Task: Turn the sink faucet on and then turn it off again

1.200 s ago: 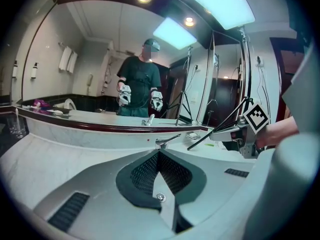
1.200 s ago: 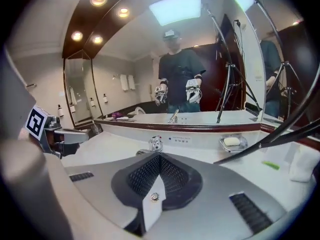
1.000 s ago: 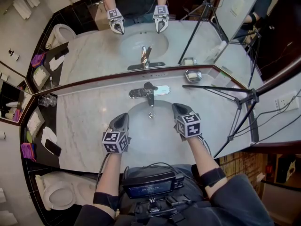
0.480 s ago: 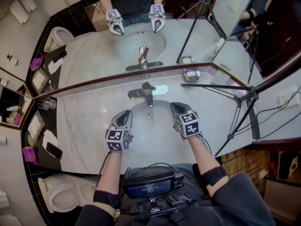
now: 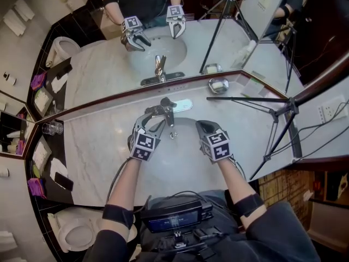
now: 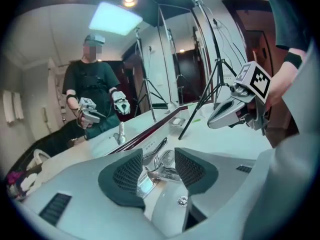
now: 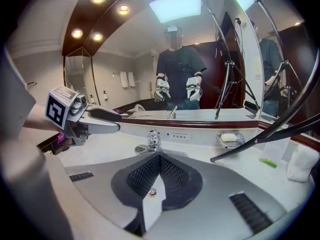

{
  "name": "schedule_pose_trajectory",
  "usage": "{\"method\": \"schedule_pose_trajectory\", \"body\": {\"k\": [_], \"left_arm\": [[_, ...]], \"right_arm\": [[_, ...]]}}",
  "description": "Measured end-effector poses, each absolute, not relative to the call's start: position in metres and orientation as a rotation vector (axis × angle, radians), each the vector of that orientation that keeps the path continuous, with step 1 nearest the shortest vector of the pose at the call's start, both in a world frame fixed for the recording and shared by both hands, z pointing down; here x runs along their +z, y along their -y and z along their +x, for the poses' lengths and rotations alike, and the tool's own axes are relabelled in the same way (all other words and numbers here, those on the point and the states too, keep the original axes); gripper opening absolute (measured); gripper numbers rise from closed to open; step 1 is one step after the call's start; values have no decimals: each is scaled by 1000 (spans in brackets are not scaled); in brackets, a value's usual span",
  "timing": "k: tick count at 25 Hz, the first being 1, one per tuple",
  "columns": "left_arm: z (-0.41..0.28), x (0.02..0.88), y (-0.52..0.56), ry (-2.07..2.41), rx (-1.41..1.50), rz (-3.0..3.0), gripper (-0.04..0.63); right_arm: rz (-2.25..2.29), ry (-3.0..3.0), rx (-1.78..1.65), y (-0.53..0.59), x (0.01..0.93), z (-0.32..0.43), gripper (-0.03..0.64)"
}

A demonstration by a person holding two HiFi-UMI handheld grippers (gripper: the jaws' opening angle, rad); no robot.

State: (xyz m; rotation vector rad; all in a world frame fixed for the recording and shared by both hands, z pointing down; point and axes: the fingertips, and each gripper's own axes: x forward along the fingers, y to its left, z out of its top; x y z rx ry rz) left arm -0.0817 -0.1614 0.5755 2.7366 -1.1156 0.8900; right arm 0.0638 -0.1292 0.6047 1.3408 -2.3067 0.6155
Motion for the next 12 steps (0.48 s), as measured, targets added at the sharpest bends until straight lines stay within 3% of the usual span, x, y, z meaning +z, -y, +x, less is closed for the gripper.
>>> {"method": "schedule_pose_trajectory", "body": {"k": [12], "left_arm": [[-25,629,202,862,1393,2896,196]], "right_arm": [[1361,2253,650,129,623,82,20]]}}
